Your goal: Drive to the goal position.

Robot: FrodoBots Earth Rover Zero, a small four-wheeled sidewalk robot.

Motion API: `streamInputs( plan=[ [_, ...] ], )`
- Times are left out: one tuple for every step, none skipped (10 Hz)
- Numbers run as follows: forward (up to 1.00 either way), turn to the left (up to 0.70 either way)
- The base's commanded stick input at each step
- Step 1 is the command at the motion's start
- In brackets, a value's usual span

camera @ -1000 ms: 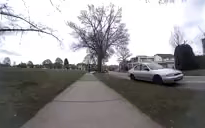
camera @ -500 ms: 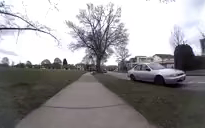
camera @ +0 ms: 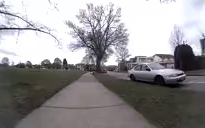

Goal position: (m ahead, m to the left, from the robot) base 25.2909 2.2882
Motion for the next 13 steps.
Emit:
streamInputs(
  plan=[
    [0.70, 0.00],
    [0.70, 0.00],
    [0.70, 0.00],
    [0.70, 0.00],
    [0.70, 0.00],
    [0.70, 0.00],
    [0.70, 0.00],
    [0.70, 0.00],
    [0.70, 0.00],
    [0.70, 0.00],
    [0.70, 0.00],
    [0.70, 0.00],
    [0.70, 0.00]
  ],
)
